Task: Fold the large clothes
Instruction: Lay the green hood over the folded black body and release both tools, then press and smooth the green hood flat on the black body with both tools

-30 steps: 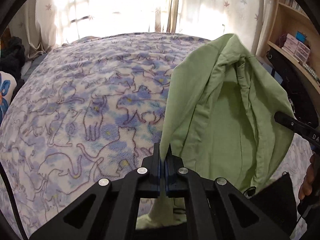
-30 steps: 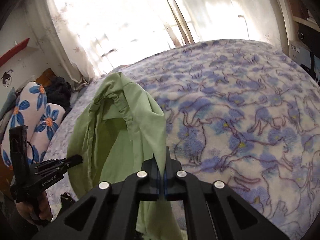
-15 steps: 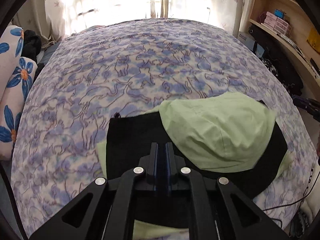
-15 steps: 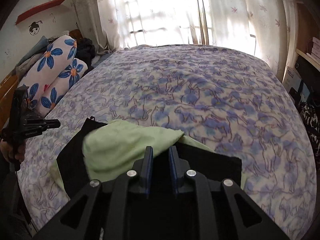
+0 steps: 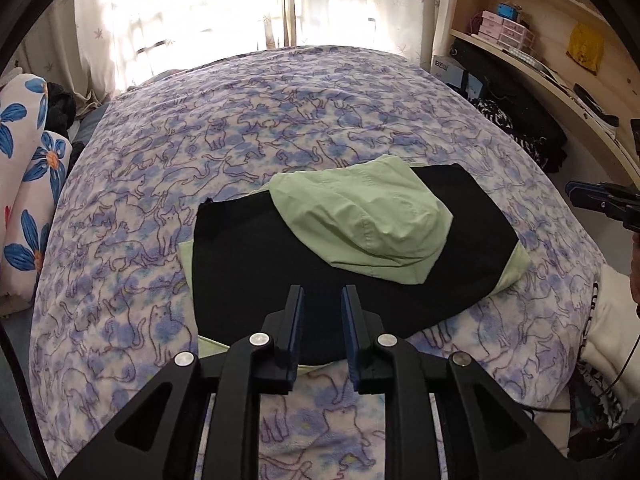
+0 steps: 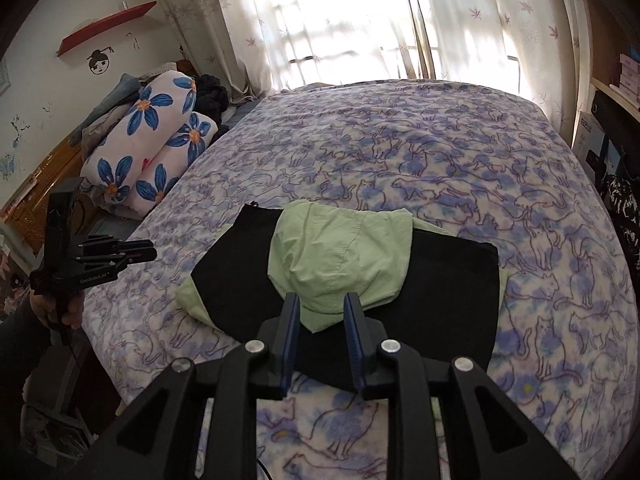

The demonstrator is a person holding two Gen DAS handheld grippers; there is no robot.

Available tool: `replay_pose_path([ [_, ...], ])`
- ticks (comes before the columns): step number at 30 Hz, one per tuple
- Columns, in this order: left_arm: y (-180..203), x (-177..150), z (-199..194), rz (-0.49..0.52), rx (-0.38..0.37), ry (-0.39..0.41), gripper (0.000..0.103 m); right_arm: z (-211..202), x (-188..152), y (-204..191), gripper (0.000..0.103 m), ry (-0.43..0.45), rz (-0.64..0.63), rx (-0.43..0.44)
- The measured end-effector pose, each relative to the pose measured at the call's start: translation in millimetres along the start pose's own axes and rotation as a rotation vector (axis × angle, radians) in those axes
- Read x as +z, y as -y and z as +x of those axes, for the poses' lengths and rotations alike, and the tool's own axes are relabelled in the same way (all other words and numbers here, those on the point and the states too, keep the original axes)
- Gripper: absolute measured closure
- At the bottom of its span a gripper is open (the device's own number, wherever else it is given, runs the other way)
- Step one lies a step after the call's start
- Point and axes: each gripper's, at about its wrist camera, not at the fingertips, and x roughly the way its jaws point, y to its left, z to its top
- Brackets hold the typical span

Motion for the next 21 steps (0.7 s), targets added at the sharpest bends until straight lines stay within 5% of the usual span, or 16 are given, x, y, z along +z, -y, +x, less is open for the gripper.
replay_pose_path([
  [6, 22.8, -20.8, 52.0, -0.071, -0.118, -0.027, 0.083, 58.3, -35.8, 2.8, 0.077, -0.078, 0.061, 0.06],
  [15, 3.9, -42.5, 179.9, -0.389, -0.299, -0.078, 0.083, 168.5, -72.8, 33.1, 0.077, -0.096, 0.244, 0.098],
  [21, -5.1, -40.0, 222.9, -0.528, -0.411, -0.037, 0.084, 214.6, -75.8, 46.4, 0.077, -0.065, 0.328, 0.137],
])
